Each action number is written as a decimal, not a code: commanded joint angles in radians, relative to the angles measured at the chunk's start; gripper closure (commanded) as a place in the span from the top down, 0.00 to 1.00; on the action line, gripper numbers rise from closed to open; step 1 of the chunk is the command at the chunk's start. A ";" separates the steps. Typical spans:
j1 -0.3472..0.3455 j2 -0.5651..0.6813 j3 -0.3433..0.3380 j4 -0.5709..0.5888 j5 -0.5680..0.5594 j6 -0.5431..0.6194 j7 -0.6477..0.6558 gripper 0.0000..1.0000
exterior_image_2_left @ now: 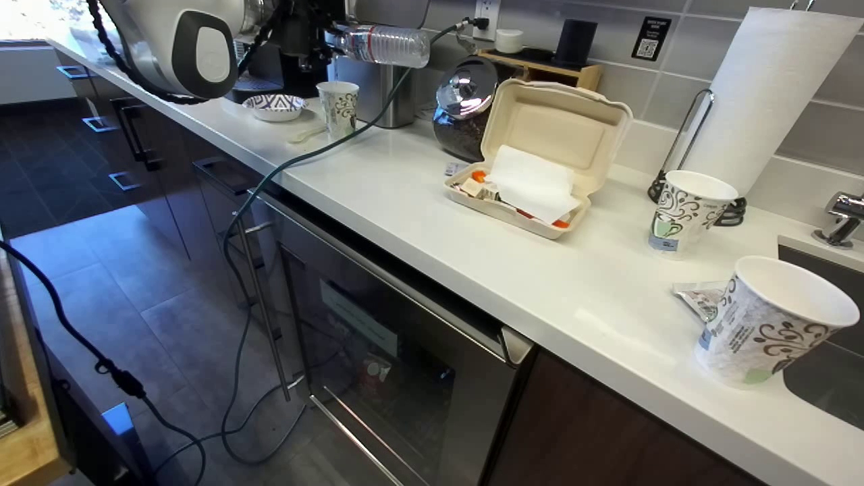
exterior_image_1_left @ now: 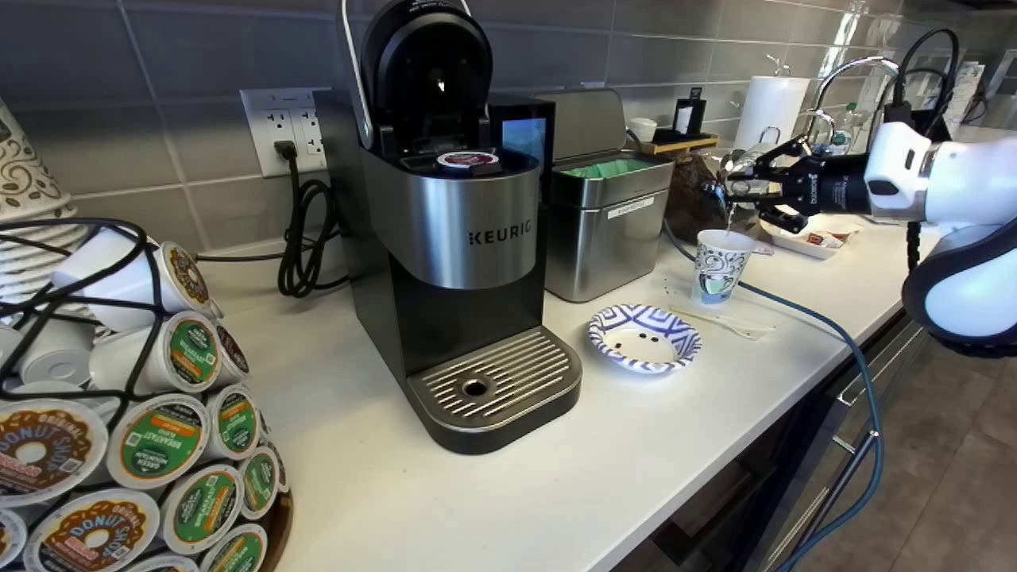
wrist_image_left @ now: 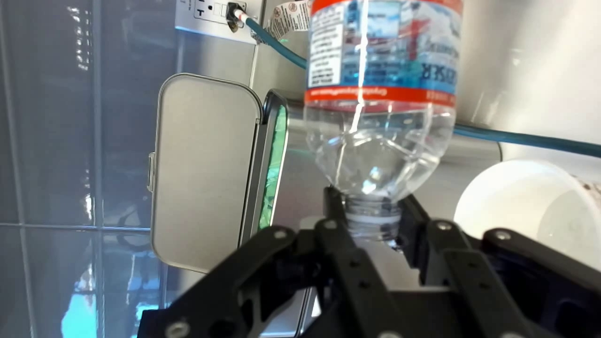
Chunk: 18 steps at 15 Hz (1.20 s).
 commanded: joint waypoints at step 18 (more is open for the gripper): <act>-0.065 -0.022 0.026 0.022 -0.062 -0.146 0.358 0.08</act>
